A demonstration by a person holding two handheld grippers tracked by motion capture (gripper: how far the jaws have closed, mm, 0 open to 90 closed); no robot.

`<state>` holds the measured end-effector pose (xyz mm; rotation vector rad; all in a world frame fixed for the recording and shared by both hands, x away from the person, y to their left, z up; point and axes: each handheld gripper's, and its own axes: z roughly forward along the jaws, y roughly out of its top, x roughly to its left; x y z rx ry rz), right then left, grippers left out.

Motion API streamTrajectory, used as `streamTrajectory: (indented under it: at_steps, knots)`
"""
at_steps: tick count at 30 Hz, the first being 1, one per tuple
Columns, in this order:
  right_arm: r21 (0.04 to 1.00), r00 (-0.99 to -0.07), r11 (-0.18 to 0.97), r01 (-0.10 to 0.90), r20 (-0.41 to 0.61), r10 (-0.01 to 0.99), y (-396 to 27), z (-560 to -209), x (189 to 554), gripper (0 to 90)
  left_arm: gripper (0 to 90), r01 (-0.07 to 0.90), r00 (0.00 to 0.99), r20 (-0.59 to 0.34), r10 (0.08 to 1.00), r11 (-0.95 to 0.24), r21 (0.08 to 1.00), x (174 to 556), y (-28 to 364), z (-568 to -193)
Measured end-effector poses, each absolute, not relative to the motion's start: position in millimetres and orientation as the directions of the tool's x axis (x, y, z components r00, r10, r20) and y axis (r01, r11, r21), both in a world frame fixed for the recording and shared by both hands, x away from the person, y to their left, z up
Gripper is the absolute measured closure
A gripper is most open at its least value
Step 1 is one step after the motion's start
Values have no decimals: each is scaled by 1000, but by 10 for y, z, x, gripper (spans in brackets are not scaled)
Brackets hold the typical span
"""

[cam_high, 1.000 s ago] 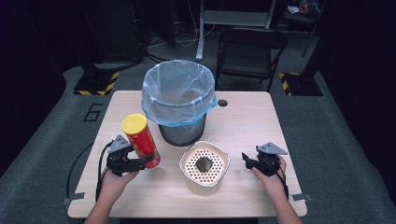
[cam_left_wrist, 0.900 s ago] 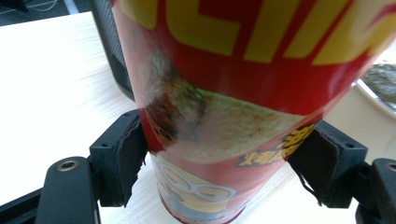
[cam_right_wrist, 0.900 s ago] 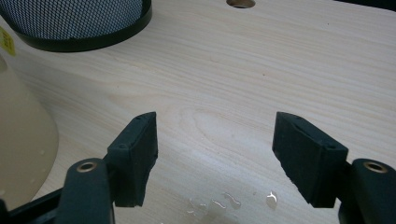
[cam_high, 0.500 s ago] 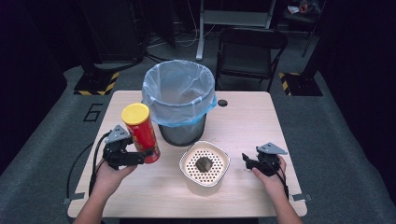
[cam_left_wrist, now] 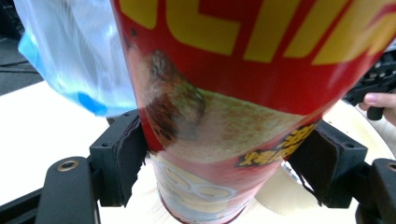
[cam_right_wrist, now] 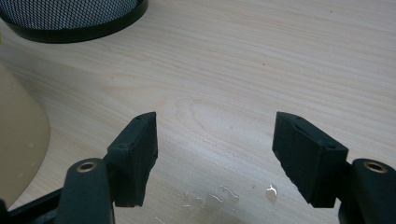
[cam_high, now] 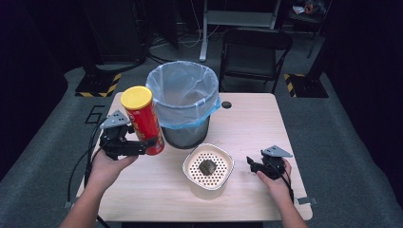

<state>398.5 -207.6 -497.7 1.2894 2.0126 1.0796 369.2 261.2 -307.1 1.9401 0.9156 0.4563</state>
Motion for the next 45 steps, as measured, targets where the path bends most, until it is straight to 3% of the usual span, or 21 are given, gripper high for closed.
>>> streamTrajectory:
  at_steps: [31, 45]
  knots:
    - [831, -407, 226, 509, 1, 914, -2110, -5005, 4000, 306, 232, 383, 689, -44, 724, -312, 869, 3857, 2472, -2175]
    - [827, -394, 210, 521, 15, 919, -2107, -5022, 4004, 307, 232, 383, 678, -29, 734, -320, 866, 4078, 2410, -1943]
